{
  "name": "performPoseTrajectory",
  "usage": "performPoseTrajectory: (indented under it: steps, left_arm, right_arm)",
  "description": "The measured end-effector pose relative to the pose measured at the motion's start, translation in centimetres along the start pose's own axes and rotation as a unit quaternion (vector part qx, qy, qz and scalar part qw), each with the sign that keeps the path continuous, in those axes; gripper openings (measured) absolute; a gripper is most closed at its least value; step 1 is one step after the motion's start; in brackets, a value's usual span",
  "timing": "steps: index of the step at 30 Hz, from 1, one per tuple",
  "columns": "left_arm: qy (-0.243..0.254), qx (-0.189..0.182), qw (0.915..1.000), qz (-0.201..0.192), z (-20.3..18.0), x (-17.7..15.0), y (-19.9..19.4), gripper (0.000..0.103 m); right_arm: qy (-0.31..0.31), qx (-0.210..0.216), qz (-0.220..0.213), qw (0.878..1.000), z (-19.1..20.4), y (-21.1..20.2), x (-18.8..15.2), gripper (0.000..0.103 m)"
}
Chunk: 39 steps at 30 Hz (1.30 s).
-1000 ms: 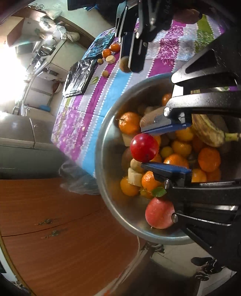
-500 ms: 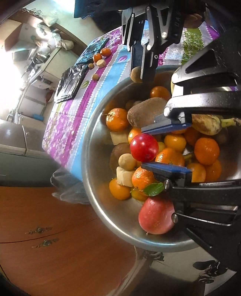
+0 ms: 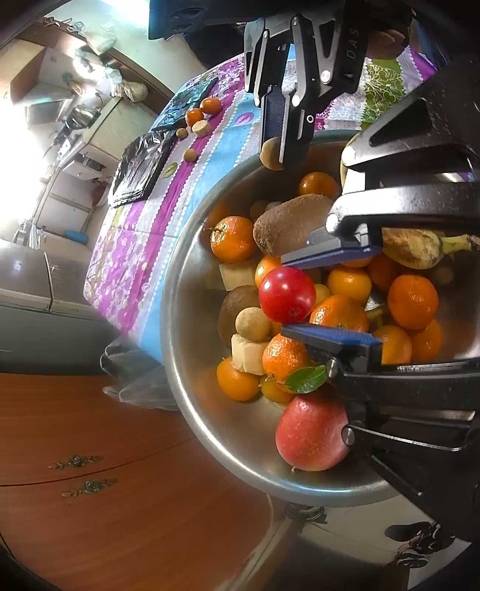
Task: Organize fruits
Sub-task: 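Open the left tool dropping the tomato while the right tool releases the kiwi into the bowl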
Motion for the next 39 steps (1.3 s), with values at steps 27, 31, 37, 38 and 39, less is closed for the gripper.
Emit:
performPoseTrajectory:
  steps: [27, 31, 37, 38, 39]
  left_arm:
    - [-0.002, 0.01, 0.9999, 0.002, -0.2, -0.2, -0.1, 0.031]
    - [-0.003, 0.011, 0.9999, 0.002, -0.2, -0.2, -0.1, 0.032]
    - [-0.002, 0.014, 0.9999, 0.004, -0.4, -0.1, -0.2, 0.053]
    - [-0.002, 0.015, 0.9999, 0.003, -0.5, 0.0, -0.2, 0.058]
    - [-0.002, 0.017, 0.9999, 0.002, -0.5, 0.0, -0.3, 0.059]
  right_arm:
    - [-0.004, 0.006, 0.005, 1.0, 0.5, 0.9, -0.2, 0.03]
    - [-0.002, 0.003, 0.004, 1.0, 0.5, 0.9, -0.2, 0.031]
    - [-0.005, 0.0, 0.001, 1.0, 0.6, 0.4, -0.2, 0.033]
    - [-0.006, -0.002, -0.002, 1.0, 0.6, 0.1, -0.2, 0.035]
    - [-0.008, -0.005, -0.005, 1.0, 0.6, -0.2, -0.2, 0.037]
Point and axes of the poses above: each gripper's, at about its wrist camera, not at the fingertips, and y roughly the way its jaws point, z to its left, x to its top, the point moved 3 cm from there along y, roughly the way its jaws point, and after that the axes turned 7 degrees about y, right-handed, at the moved point
